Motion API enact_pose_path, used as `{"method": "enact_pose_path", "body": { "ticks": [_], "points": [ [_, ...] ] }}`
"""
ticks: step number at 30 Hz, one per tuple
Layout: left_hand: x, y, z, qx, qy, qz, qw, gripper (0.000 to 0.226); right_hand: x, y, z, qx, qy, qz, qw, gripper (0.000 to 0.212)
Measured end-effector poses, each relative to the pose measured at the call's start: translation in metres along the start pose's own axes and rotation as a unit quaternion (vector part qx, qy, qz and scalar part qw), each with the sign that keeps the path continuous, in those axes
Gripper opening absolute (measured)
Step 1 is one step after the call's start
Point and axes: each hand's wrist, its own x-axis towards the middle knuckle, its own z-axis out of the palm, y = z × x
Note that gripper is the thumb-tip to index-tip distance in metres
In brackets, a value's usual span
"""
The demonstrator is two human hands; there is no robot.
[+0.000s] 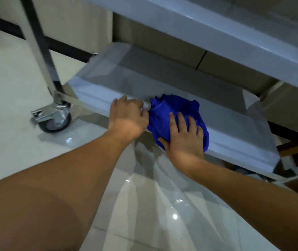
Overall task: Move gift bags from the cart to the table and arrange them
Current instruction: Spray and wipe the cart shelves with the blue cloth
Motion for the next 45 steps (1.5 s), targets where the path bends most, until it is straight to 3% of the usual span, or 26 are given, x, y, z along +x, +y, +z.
{"method": "enact_pose_path", "body": {
  "ticks": [5,13,17,19,22,27,31,37,41,45],
  "points": [
    [-0.02,-0.055,-0.046,-0.026,0.102,-0.07,0.992,0.037,0.031,-0.085,-0.021,0.009,-0.012,-0.05,0.999,0.079],
    [-0.054,-0.128,-0.112,-0.002,0.101,-0.189,0.977,0.02,0.08,-0.211,-0.049,0.021,0.014,-0.139,0.99,0.083],
    [-0.086,-0.134,-0.128,0.028,0.099,-0.259,0.96,0.027,0.082,-0.225,-0.058,0.071,0.02,-0.171,0.983,0.075],
    [-0.108,-0.117,-0.132,0.032,0.044,-0.262,0.964,0.034,0.076,-0.207,-0.067,0.138,-0.016,-0.174,0.975,0.065],
    [-0.133,-0.082,-0.152,0.034,-0.027,-0.275,0.961,0.038,0.054,-0.177,-0.1,0.257,-0.032,-0.172,0.951,0.026],
    [-0.119,-0.008,-0.242,0.053,-0.087,-0.223,0.97,0.039,0.005,-0.136,-0.214,0.328,-0.135,-0.159,0.921,0.059],
    [-0.096,0.052,-0.356,0.091,-0.089,-0.19,0.974,0.036,-0.026,-0.103,-0.337,0.354,-0.177,-0.123,0.91,0.04],
    [-0.041,0.165,-0.542,0.129,-0.086,-0.164,0.974,0.036,-0.053,-0.047,-0.55,0.403,-0.179,-0.13,0.888,0.036],
    [0.01,0.254,-0.649,0.12,-0.028,-0.107,0.987,0.04,-0.052,0.0,-0.684,0.424,-0.165,-0.128,0.881,0.034],
    [0.071,0.351,-0.723,0.112,0.018,-0.028,0.993,0.043,-0.047,0.058,-0.785,0.44,-0.095,-0.1,0.887,0.047]
  ]
}}
